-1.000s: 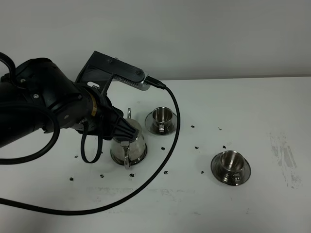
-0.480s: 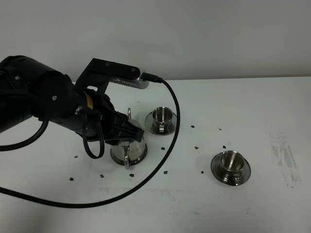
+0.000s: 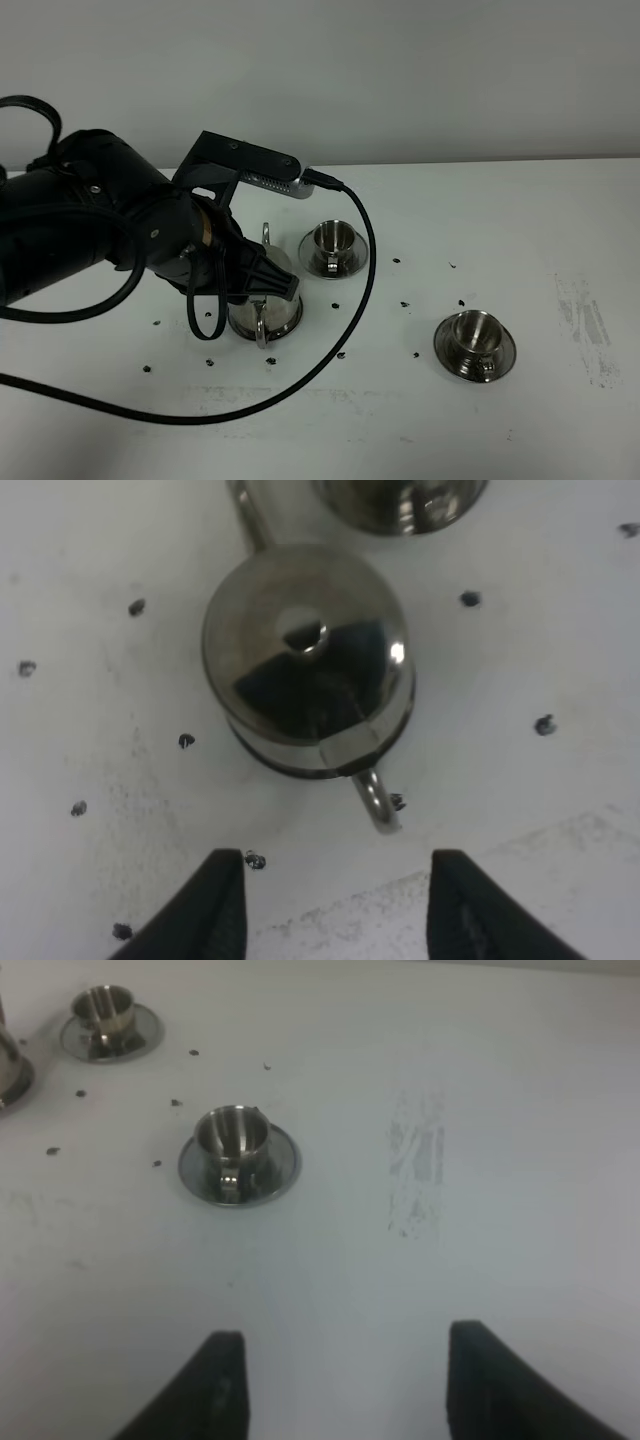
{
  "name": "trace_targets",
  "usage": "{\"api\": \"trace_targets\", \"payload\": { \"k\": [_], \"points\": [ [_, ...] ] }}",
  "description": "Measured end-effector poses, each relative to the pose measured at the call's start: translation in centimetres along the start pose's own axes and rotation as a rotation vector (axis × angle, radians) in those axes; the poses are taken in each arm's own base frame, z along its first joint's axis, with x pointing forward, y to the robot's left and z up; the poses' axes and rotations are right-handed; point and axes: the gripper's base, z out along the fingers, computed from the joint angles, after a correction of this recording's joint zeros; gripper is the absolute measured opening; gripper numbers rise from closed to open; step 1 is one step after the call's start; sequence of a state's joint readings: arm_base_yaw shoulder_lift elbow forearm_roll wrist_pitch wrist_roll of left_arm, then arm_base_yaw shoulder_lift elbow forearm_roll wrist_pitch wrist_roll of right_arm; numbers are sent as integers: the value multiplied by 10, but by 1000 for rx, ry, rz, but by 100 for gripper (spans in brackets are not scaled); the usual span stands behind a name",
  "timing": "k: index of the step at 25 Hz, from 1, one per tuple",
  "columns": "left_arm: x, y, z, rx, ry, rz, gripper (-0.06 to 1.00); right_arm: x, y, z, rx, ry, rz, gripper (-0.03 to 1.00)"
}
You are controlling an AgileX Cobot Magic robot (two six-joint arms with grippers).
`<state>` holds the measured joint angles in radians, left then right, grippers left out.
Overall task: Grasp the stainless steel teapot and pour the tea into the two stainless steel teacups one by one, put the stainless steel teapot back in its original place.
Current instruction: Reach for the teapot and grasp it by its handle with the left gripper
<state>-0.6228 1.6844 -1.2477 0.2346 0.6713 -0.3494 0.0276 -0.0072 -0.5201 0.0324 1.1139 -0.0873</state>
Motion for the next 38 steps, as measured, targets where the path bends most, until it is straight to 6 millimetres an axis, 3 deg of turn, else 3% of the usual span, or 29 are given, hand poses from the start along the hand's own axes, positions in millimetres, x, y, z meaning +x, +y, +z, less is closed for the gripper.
{"api": "trace_targets", "payload": {
  "k": [9, 20, 38],
  "points": [
    [5, -10, 38, -33, 65, -32, 43, 0, -1, 0, 12, 1, -1, 43],
    [11, -16, 67, -5, 46, -127, 43, 0, -3, 0, 29, 1, -10, 43],
    [20, -18, 77, -40, 86, -320, 43, 0, -4, 0, 41, 2, -16, 43]
  ]
}}
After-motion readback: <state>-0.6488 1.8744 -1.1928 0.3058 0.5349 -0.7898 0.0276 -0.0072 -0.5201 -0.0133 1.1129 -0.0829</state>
